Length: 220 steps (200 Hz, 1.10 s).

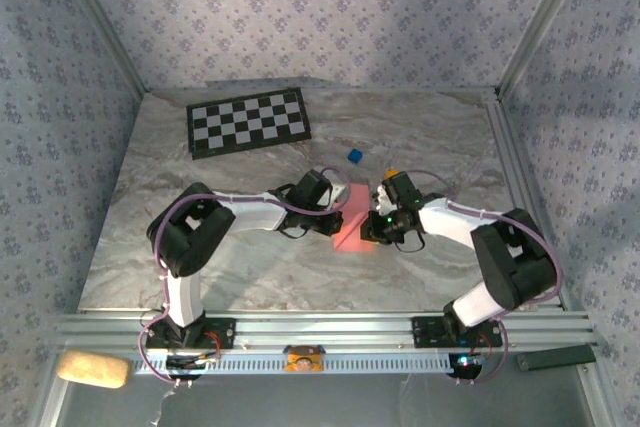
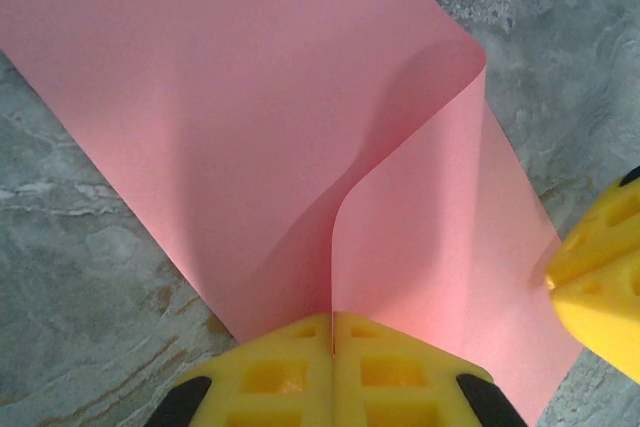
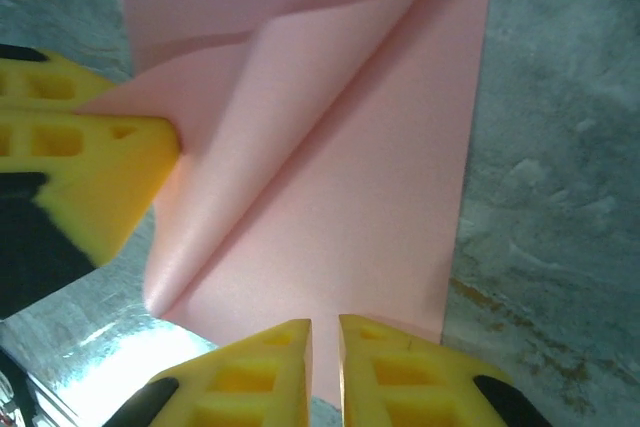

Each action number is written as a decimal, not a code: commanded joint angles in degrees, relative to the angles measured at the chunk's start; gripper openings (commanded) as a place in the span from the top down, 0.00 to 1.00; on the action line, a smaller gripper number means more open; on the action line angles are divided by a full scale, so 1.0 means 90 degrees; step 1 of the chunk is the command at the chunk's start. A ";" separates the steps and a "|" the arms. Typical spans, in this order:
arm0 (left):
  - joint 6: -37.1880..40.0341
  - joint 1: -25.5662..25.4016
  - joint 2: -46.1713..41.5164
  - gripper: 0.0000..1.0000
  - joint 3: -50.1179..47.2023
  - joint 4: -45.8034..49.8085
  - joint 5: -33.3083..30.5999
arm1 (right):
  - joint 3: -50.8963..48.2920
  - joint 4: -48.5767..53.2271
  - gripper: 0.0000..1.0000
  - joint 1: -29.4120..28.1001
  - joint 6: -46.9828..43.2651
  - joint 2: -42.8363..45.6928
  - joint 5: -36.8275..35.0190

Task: Fold a paper plane with a square sheet of paper (pick it up from the middle)
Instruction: Fold the triangle a second time at the center of the table.

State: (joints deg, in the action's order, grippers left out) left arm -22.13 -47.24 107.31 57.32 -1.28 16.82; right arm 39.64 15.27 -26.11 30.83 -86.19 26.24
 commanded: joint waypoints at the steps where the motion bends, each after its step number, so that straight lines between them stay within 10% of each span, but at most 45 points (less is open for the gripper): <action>1: -0.0051 0.0035 0.0128 0.96 0.0106 0.0247 0.0077 | -0.0068 0.0085 0.84 0.0049 0.0277 0.0439 -0.0216; 220: -0.0667 -0.0291 0.0098 0.99 0.0288 0.0632 -0.0278 | -0.0832 -0.2830 0.99 -0.0090 0.2626 0.0095 0.0350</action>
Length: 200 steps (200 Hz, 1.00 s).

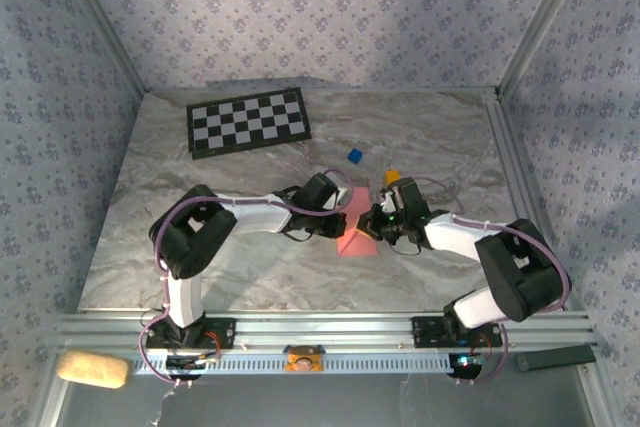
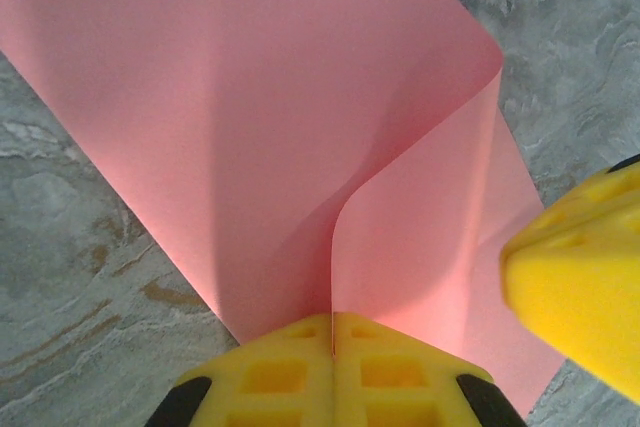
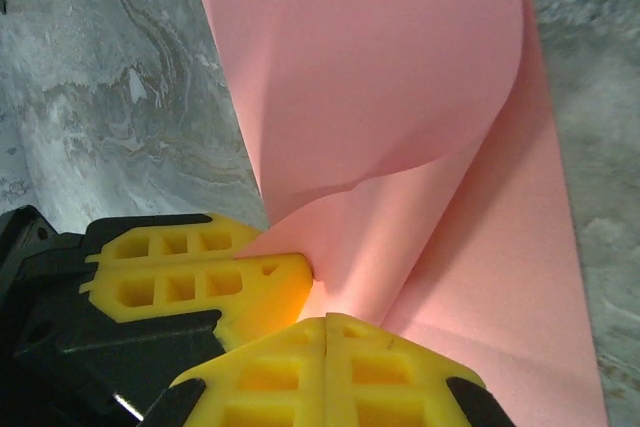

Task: Fold a paper plane with a square sheet of paper (pick it up from the middle)
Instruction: Fold the triangle a second time at the center of the table.

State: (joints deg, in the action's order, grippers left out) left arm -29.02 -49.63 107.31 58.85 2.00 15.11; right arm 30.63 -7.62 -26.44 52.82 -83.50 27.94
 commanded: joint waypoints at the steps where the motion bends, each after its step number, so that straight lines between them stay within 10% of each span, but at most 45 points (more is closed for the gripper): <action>1: 0.0103 -0.0029 0.0094 0.99 0.0120 0.0267 -0.0088 | 0.0170 -0.0297 0.99 -0.0057 0.0180 -0.0209 0.0159; 200: 0.0250 -0.0021 0.0205 0.99 0.0189 0.0408 -0.0123 | -0.0265 -0.1009 0.99 0.0110 0.0297 -0.0908 0.0257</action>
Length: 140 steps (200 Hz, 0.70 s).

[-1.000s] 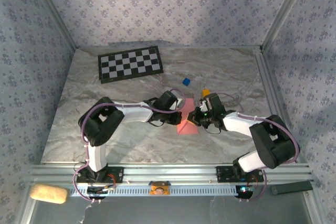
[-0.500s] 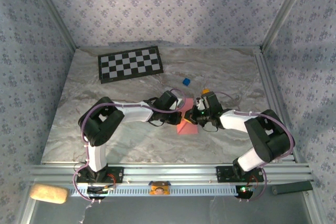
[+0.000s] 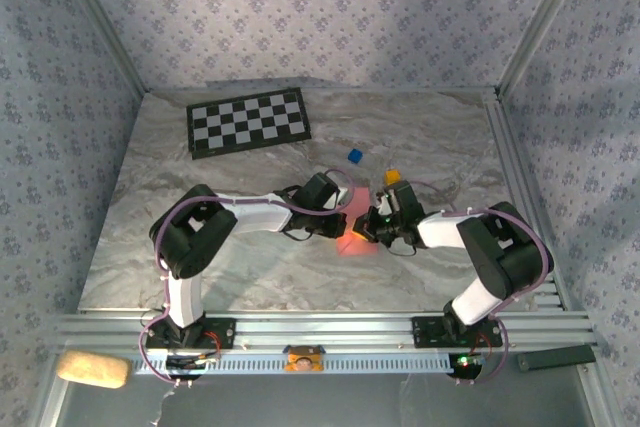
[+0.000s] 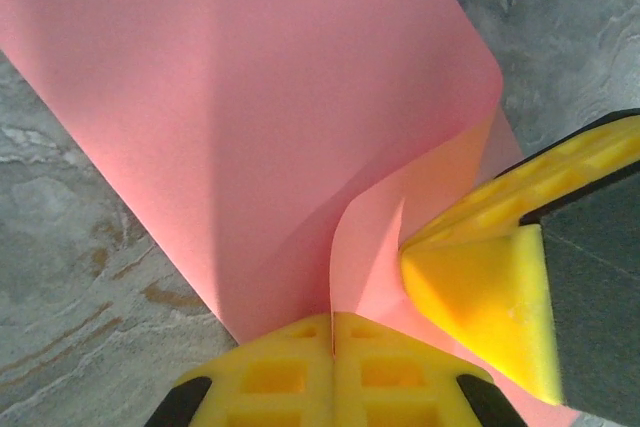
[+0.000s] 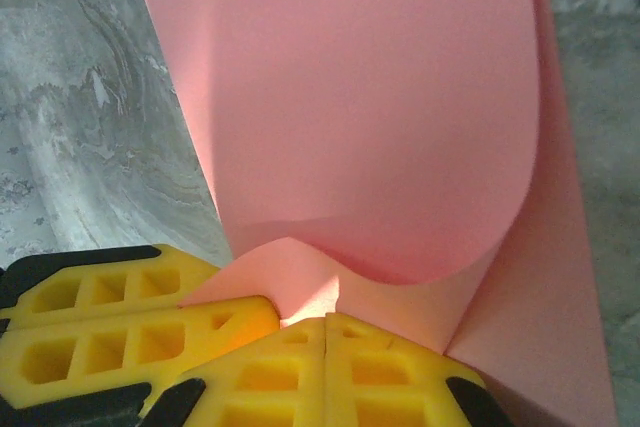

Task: Fold a paper plane with a square sheet of paper (pick it up from the middle)
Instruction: Fold the triangle a second time at the center of the table.

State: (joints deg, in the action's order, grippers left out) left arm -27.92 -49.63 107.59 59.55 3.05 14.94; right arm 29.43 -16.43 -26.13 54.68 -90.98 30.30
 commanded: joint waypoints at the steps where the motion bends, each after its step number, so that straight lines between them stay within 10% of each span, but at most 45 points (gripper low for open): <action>1: 0.0126 -0.0027 0.0174 0.99 0.0107 0.0294 -0.0100 | -0.0129 -0.0035 0.99 0.0079 0.0094 -0.0082 -0.0002; 140: 0.0202 -0.0014 0.0223 0.99 0.0214 0.0511 -0.0146 | -0.0039 0.0230 0.98 0.0435 0.0168 -0.0304 -0.0460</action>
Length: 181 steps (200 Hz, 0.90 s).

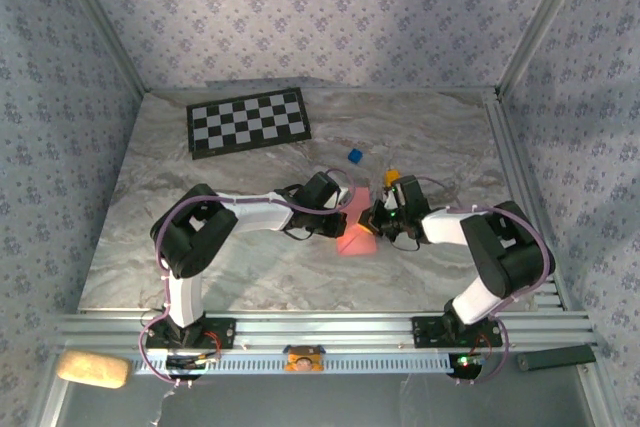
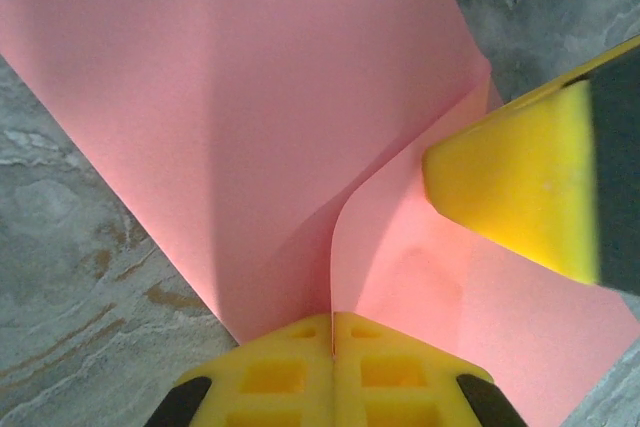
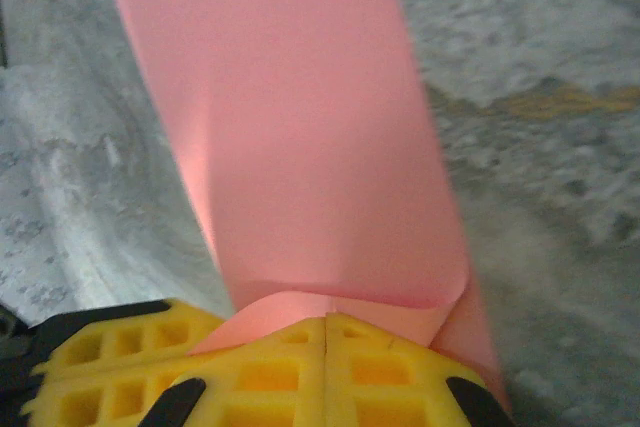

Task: Fold a paper plane with a square sheet of paper (pick it up from the middle)
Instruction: Fold the triangle a second time at the center of the table.

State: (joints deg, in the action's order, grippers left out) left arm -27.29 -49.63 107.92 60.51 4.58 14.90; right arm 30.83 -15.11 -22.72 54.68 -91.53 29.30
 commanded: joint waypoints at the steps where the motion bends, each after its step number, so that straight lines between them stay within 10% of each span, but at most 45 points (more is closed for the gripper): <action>1: 0.0141 -0.0014 0.0182 0.99 0.0110 0.0341 -0.0146 | -0.0213 0.0061 0.98 0.0055 0.0181 -0.0247 -0.0347; 181: 0.0219 -0.0018 0.0166 1.00 0.0130 0.0516 -0.0258 | -0.0604 -0.0516 0.98 0.0583 0.0603 0.0050 -0.0661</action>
State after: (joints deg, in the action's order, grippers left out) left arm -26.39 -49.63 108.07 61.23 5.85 14.06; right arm 28.21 -21.71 -19.14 58.76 -92.01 27.86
